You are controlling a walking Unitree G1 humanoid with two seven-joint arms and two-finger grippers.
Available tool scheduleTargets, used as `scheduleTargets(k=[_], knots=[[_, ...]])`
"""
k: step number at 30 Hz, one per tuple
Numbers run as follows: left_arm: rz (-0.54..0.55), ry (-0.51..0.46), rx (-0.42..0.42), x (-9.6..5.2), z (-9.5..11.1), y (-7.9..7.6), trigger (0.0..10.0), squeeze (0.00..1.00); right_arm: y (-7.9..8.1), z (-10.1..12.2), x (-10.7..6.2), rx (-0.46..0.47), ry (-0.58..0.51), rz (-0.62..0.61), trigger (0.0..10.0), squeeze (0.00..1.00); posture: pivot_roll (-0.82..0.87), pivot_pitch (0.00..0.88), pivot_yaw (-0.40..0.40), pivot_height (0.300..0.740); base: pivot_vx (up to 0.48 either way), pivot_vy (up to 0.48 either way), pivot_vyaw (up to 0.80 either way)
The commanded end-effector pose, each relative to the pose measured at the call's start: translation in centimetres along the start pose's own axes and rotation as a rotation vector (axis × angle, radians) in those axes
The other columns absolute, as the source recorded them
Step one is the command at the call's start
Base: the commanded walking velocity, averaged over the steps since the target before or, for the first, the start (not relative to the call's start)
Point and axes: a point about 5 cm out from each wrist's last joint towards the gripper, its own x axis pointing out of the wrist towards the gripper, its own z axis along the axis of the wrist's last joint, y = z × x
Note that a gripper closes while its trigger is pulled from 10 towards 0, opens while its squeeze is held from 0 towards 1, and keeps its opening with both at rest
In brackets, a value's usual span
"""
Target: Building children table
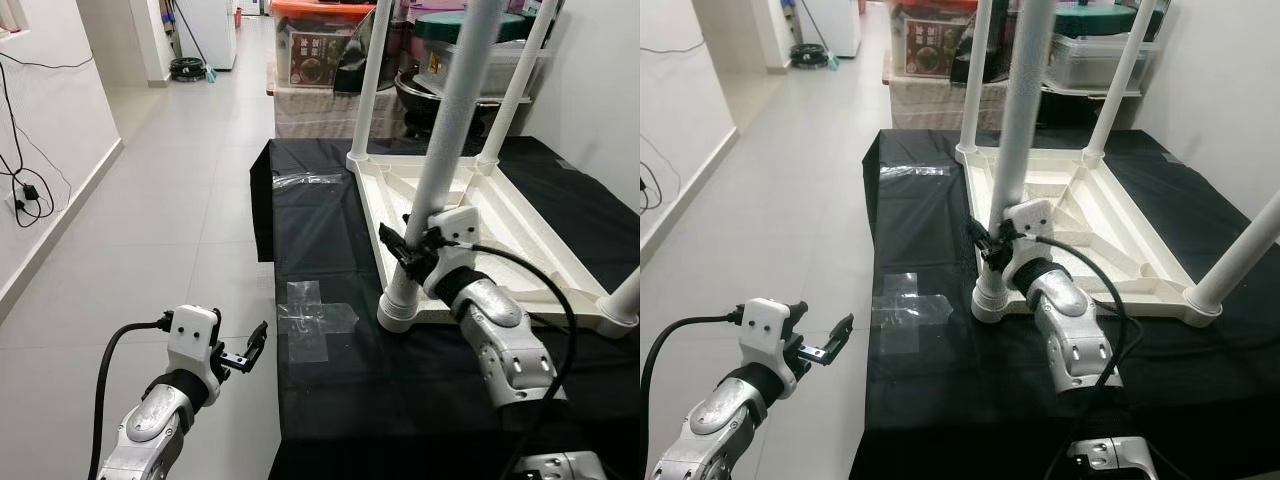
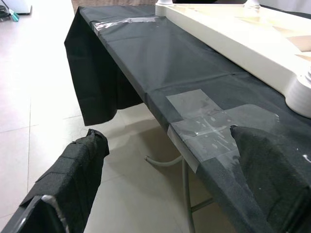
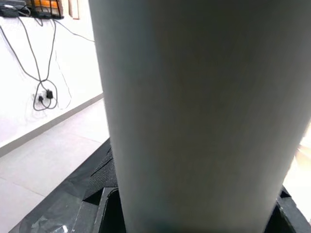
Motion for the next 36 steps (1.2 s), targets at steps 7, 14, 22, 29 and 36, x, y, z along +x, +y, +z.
scheduleTargets(k=[7,14,22,29,36], knots=[[-0.002,0.000,0.005,0.0,-0.1,-0.1,10.0,0.00,0.3,-3.3,-0.6,0.052,0.143,-0.014,10.0,0.00,0.09,0.000,-0.058,0.740,0.000,0.000,0.00],[-0.003,0.005,0.001,0.0,-0.2,-0.1,10.0,0.00,0.6,-4.3,-0.8,0.153,0.184,-0.017,10.0,0.00,0.09,0.000,-0.059,0.740,0.000,0.000,0.00],[-0.003,0.005,0.001,0.0,-0.2,-0.1,10.0,0.00,0.1,-5.0,-1.0,0.217,0.200,-0.021,10.0,0.00,0.09,0.000,-0.057,0.740,0.000,0.000,0.00],[-0.005,0.005,0.001,0.0,-0.2,-0.1,10.0,0.00,0.9,-4.8,-1.0,0.141,0.199,0.021,10.0,0.00,0.09,0.000,-0.057,0.740,0.000,0.000,0.00],[-0.003,0.004,0.004,0.0,-0.2,-0.1,10.0,0.00,1.6,-4.8,-0.8,0.099,0.212,0.054,10.0,0.00,0.09,0.000,-0.059,0.740,0.000,0.000,0.00]])
